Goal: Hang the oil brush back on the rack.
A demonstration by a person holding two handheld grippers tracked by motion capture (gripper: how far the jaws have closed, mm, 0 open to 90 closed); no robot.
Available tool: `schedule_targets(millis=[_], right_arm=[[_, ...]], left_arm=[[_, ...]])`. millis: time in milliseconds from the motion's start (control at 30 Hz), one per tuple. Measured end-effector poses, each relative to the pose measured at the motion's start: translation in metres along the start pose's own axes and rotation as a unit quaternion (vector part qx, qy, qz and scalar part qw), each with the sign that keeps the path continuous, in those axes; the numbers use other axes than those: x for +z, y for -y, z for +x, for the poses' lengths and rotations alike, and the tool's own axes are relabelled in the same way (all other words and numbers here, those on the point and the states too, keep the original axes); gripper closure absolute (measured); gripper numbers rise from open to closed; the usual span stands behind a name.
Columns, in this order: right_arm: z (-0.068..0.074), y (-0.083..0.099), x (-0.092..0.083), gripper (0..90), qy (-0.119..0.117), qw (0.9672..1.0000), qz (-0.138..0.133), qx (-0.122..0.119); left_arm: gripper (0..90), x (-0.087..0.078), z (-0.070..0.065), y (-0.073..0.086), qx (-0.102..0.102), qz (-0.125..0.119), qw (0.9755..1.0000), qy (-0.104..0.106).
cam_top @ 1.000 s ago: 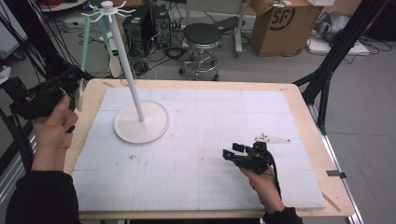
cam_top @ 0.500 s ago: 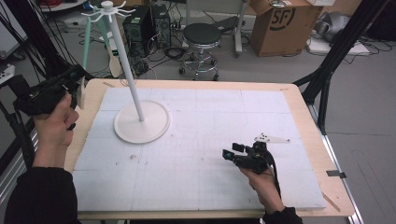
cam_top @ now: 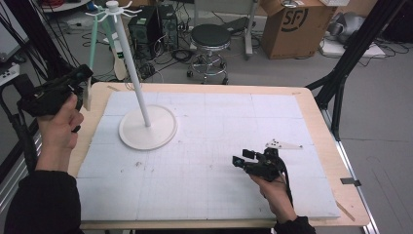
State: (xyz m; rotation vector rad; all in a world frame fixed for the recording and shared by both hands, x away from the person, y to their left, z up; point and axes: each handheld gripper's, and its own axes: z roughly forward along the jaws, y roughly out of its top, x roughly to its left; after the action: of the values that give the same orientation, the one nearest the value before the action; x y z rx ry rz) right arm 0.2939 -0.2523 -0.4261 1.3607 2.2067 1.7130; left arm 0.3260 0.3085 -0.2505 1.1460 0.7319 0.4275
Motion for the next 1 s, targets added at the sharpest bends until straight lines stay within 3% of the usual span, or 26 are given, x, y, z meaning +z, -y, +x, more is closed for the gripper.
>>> schedule_targets(millis=[567,1000], right_arm=[[0.001,0.000,0.000,30.3,0.000,1.0000,-0.001,0.002],[0.000,0.000,-0.001,30.2,0.001,1.0000,0.000,0.002]], left_arm=[[82.4,-0.002,-0.001,0.006,-0.001,0.000,1.0000,-0.002],[82.4,0.011,0.001,0.005,-0.002,0.008,1.0000,-0.005]])
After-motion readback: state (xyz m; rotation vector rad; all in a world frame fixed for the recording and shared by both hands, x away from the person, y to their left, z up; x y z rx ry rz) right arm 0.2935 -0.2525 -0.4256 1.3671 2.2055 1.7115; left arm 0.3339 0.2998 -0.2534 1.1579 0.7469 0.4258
